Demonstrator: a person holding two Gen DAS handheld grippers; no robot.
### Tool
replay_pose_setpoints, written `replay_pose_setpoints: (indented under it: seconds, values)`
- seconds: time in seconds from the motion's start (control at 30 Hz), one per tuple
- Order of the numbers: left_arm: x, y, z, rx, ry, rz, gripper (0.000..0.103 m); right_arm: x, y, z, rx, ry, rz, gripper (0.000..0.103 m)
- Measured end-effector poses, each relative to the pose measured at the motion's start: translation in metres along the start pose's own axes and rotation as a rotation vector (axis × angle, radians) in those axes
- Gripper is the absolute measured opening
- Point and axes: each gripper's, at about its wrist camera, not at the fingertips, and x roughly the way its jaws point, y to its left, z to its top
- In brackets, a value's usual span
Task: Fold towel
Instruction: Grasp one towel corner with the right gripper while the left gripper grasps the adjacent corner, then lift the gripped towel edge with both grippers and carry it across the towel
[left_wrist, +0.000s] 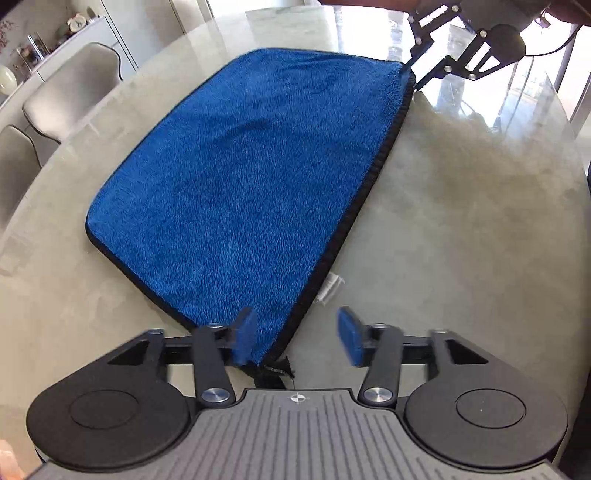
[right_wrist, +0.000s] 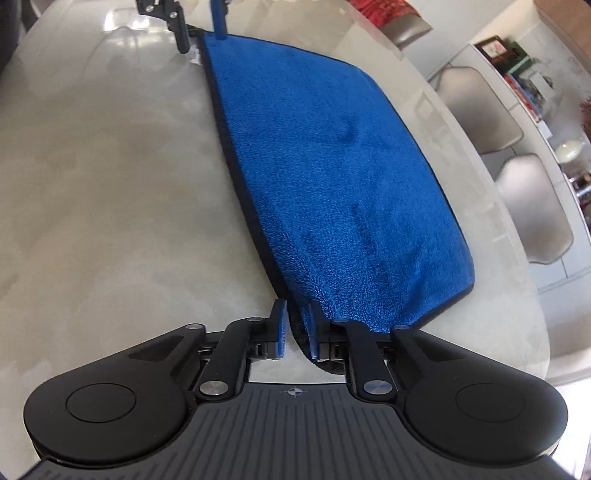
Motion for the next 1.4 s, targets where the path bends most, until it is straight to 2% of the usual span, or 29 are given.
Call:
replay_pose_setpoints:
  seconds: [0.07, 0.23, 0.33, 0.4, 0.43, 0.47, 0.5, 0.53, 0.7, 0.87, 1.07, 1.17, 1.23, 1.4]
  values:
    - [0.001, 0.003, 0.0, -0.003, 0.0, -0.014, 0.076, -0.002, -0.001, -0.003, -0.012, -0.015, -0.002, 0.036]
    - [0.002, 0.004, 0.0, -0.007, -0.02, -0.064, 0.059, 0.001, -0.024, -0.002, 0.071, -0.013, 0.085, 0.036]
    - [0.002, 0.007, -0.001, -0.013, -0.031, -0.092, 0.049, 0.001, -0.027, -0.003, 0.107, -0.021, 0.102, 0.036]
    - [0.002, 0.009, -0.001, -0.021, -0.034, -0.112, 0.035, 0.001, -0.03, -0.005, 0.148, -0.021, 0.116, 0.035]
    - [0.001, 0.009, 0.0, -0.018, -0.031, -0.114, 0.033, 0.002, -0.032, -0.005, 0.164, -0.017, 0.126, 0.033]
    - [0.0, 0.009, 0.002, -0.005, -0.023, -0.107, 0.024, 0.002, -0.033, -0.005, 0.179, -0.011, 0.138, 0.026]
    - [0.0, 0.008, 0.003, 0.019, -0.014, -0.089, 0.006, 0.002, -0.034, -0.005, 0.188, -0.005, 0.151, 0.019]
    - [0.001, 0.007, 0.005, 0.052, -0.002, -0.064, 0.002, 0.002, -0.033, -0.003, 0.186, 0.005, 0.156, 0.018]
    - [0.002, -0.002, 0.013, 0.15, 0.034, -0.021, 0.001, 0.001, -0.036, 0.003, 0.195, 0.014, 0.147, 0.006]
    - [-0.007, -0.003, 0.017, 0.158, 0.0, 0.029, 0.0, -0.007, -0.043, 0.007, 0.241, -0.023, 0.132, 0.006]
    - [-0.014, 0.001, 0.019, 0.153, -0.014, 0.043, 0.0, -0.012, -0.047, 0.006, 0.268, -0.035, 0.12, 0.006]
    - [-0.012, 0.003, 0.02, 0.137, -0.017, 0.042, 0.0, -0.013, -0.041, 0.005, 0.25, -0.033, 0.113, 0.009]
    - [-0.012, 0.005, 0.02, 0.127, -0.016, 0.039, 0.0, -0.011, -0.034, 0.005, 0.239, -0.041, 0.149, 0.012]
    - [-0.009, 0.012, 0.02, 0.095, -0.022, 0.034, 0.0, -0.002, -0.014, 0.009, 0.22, -0.049, 0.138, 0.027]
